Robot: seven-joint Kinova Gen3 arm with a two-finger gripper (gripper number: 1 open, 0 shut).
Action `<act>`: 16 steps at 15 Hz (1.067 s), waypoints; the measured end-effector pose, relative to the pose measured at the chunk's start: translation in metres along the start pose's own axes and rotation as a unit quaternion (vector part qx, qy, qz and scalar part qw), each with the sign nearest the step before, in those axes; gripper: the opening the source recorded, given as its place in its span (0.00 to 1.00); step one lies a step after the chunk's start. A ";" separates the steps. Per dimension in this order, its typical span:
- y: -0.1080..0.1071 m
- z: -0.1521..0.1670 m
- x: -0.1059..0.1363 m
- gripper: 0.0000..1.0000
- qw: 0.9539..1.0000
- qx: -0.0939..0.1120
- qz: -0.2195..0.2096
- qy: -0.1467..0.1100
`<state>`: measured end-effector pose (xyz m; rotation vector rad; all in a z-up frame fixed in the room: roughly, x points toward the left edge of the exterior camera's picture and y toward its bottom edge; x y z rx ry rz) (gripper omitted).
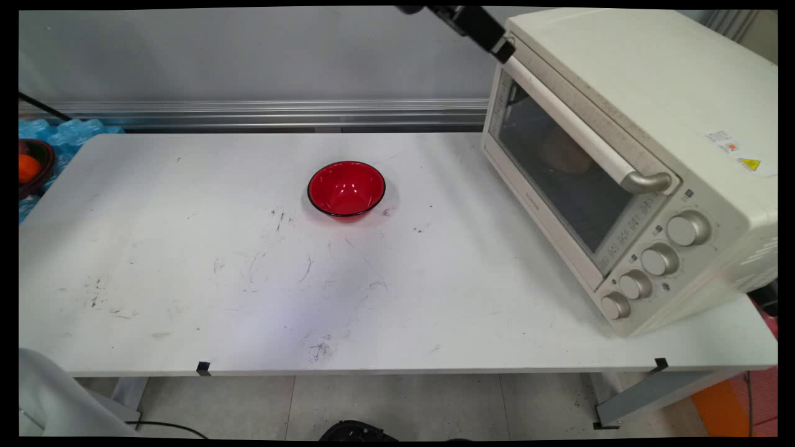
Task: Open the oven
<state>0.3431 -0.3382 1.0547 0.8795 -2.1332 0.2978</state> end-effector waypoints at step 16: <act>0.004 0.086 0.063 1.00 0.999 0.021 0.027 -0.028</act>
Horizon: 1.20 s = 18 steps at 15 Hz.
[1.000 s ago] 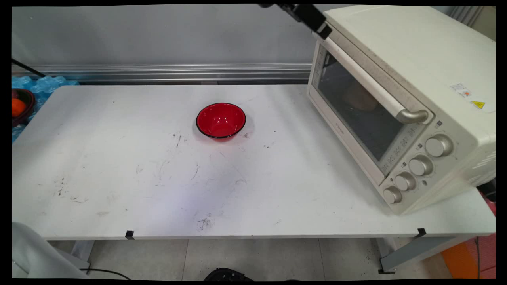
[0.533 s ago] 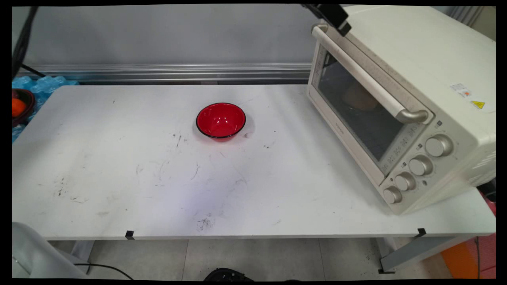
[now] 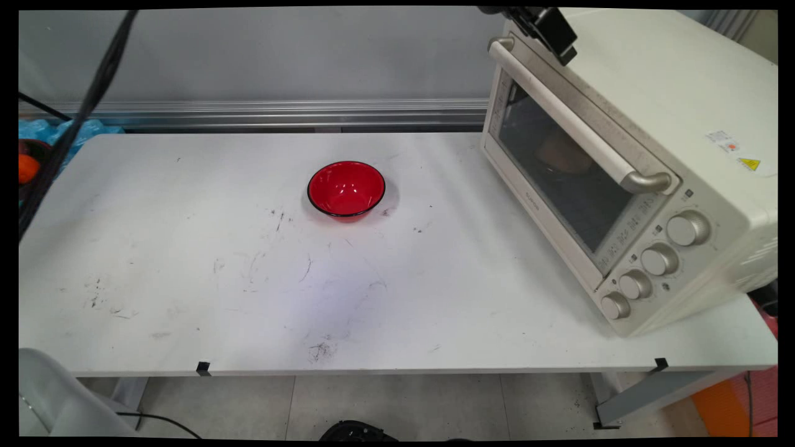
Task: Open the oven
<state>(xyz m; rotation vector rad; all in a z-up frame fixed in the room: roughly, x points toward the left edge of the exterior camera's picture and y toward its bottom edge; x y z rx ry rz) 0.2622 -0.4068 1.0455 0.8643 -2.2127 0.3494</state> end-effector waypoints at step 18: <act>0.002 0.068 0.005 0.00 0.998 0.006 -0.002 -0.060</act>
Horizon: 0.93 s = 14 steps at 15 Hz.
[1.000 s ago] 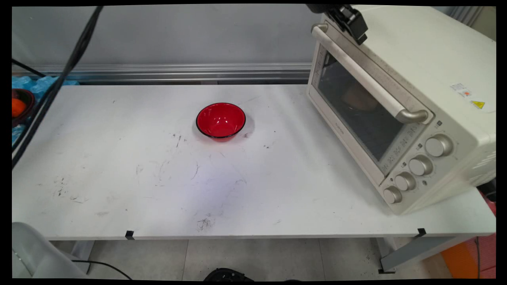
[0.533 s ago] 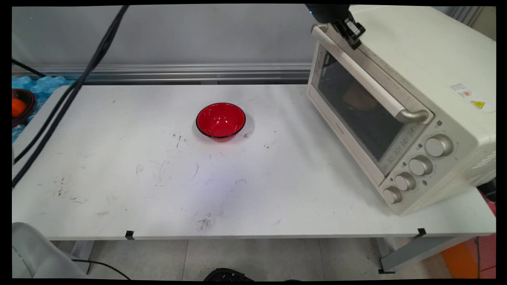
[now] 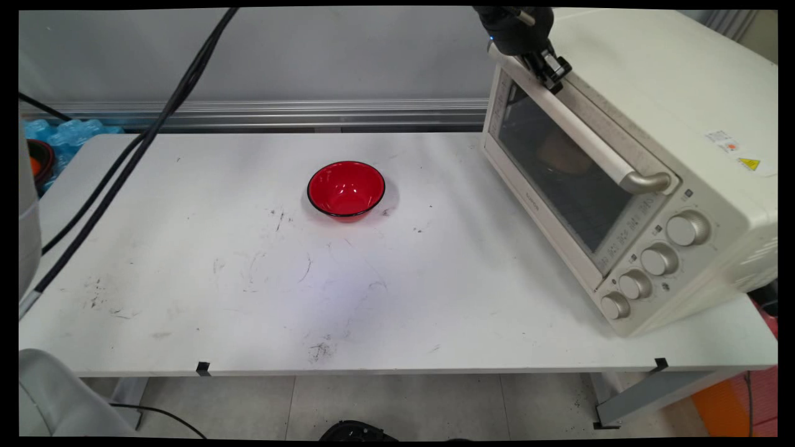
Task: Open the oven
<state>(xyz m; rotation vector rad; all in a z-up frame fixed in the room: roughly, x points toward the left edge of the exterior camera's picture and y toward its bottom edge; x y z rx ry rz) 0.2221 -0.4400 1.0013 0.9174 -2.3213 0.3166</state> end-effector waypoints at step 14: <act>0.005 0.000 -0.030 0.00 0.999 -0.009 0.011 -0.044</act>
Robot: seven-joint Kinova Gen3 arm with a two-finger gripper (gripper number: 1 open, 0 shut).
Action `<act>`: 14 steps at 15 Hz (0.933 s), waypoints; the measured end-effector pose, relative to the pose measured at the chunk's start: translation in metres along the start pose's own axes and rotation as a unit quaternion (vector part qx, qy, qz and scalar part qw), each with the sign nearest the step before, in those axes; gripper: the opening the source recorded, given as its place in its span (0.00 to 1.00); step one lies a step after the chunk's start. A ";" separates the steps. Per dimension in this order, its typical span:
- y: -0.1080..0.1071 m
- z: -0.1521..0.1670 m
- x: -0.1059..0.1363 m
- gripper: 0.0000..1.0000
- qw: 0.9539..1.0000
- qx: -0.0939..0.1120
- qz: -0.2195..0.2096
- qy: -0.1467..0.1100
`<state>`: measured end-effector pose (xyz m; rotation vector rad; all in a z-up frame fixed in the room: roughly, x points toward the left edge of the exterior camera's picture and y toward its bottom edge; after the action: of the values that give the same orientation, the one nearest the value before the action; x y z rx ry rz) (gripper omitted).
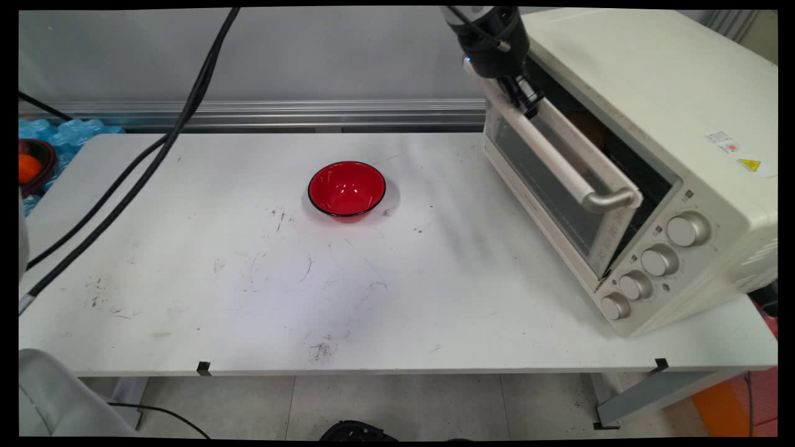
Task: Open the oven
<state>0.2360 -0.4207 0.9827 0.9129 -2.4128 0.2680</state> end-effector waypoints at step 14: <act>0.005 -0.002 -0.041 0.00 0.999 -0.011 0.015 -0.030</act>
<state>0.2592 -0.3930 0.9619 0.8870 -2.4816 0.2283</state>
